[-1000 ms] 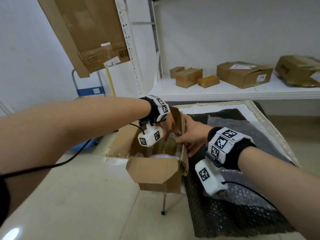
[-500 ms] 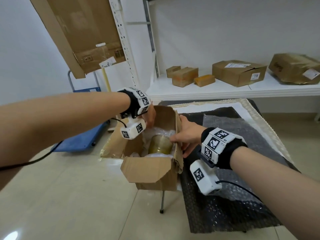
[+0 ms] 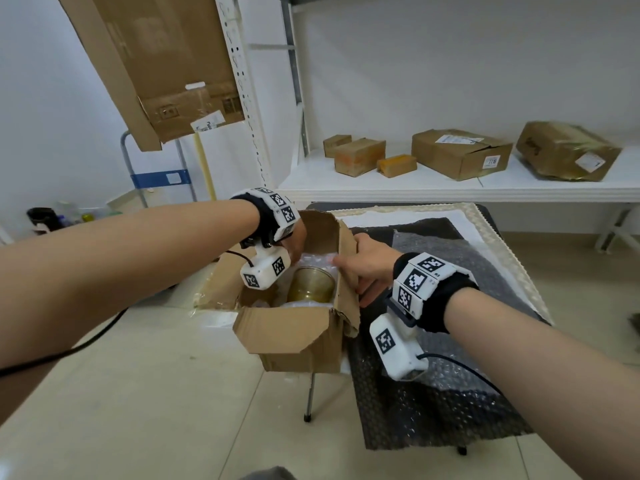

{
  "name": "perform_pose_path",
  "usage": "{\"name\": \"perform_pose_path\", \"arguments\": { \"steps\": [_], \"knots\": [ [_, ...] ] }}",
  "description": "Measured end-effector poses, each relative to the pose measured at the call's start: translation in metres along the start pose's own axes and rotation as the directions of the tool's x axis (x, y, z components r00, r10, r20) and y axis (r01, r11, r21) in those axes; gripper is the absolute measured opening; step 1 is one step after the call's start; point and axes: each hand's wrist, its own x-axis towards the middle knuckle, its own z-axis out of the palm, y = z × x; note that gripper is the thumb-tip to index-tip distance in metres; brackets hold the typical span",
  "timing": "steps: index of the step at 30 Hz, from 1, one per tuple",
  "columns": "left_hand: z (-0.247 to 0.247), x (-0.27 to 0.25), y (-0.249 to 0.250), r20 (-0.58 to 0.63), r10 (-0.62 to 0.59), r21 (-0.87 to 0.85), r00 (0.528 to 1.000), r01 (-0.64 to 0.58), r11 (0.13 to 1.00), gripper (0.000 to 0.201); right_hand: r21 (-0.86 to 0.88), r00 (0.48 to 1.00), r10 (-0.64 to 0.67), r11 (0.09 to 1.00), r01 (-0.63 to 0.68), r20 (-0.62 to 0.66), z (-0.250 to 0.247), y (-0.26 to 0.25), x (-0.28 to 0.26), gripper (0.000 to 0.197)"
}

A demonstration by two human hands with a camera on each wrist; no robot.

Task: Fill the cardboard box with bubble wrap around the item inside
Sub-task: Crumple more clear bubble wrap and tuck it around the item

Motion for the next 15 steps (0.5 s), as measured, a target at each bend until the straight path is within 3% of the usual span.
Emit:
{"name": "perform_pose_path", "arguments": {
  "steps": [3,8,12,15],
  "knots": [
    [-0.013,-0.028,-0.001,-0.051,0.083,-0.034,0.995,-0.085,0.996,0.041,-0.003,0.994,-0.001,1.000,0.001,-0.105,-0.012,-0.008,-0.017,0.053],
    [-0.031,-0.067,0.008,-0.171,0.209,-0.138,0.963,-0.234,0.962,0.029,-0.016,0.974,-0.035,0.999,0.032,-0.223,-0.036,-0.017,-0.049,0.048],
    [-0.032,-0.085,0.044,-0.338,0.309,-0.258,0.889,-0.403,0.878,0.015,0.041,0.958,-0.027,0.998,0.040,-0.287,-0.051,-0.007,-0.073,0.032],
    [-0.023,-0.100,0.086,-0.323,0.379,-0.266,0.867,-0.468,0.843,0.014,0.057,0.944,0.013,0.998,0.006,-0.330,-0.061,0.014,-0.086,0.021]
  ]
}}
